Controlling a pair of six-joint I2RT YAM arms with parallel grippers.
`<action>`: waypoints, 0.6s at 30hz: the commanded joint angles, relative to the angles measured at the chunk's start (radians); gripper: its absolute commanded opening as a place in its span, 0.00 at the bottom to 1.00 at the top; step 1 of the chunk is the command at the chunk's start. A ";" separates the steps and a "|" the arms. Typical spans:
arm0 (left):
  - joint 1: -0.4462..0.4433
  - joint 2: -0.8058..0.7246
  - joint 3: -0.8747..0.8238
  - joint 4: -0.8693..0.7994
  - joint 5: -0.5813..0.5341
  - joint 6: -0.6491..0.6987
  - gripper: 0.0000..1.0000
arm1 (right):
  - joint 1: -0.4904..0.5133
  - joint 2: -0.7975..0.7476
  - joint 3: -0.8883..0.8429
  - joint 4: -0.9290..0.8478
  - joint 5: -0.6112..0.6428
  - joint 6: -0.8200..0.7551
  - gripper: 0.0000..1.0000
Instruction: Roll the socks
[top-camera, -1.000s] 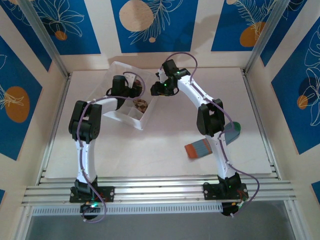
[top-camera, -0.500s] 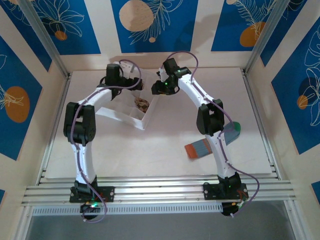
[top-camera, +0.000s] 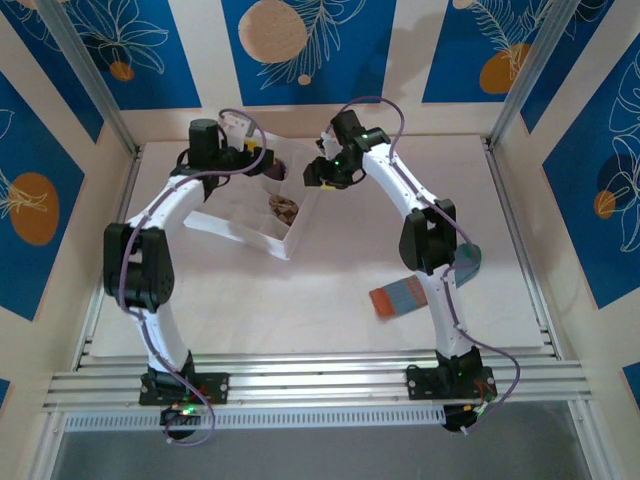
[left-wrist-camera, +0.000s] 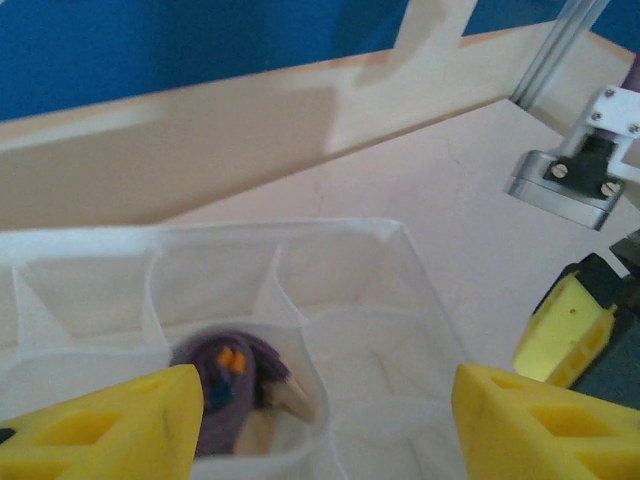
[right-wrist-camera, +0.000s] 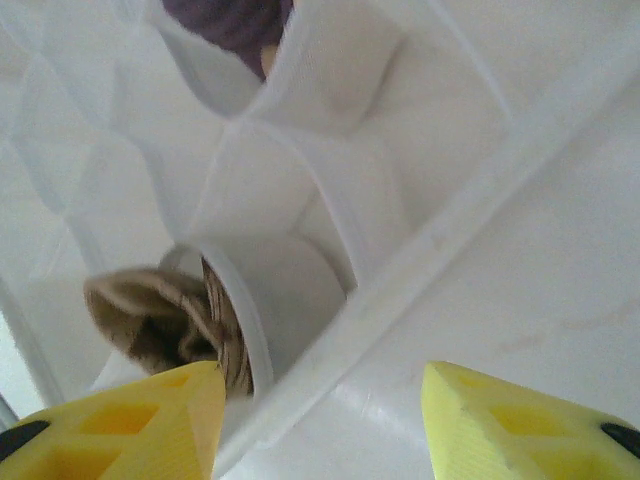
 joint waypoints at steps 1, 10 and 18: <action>-0.004 -0.097 -0.094 0.003 0.059 -0.029 0.63 | -0.003 -0.166 -0.159 0.003 0.029 0.040 0.55; -0.205 -0.329 -0.316 -0.110 0.014 0.024 0.56 | -0.037 -0.550 -0.757 0.070 0.176 0.203 0.55; -0.551 -0.375 -0.455 -0.096 -0.153 0.032 0.53 | -0.199 -0.784 -1.163 0.095 0.185 0.257 0.56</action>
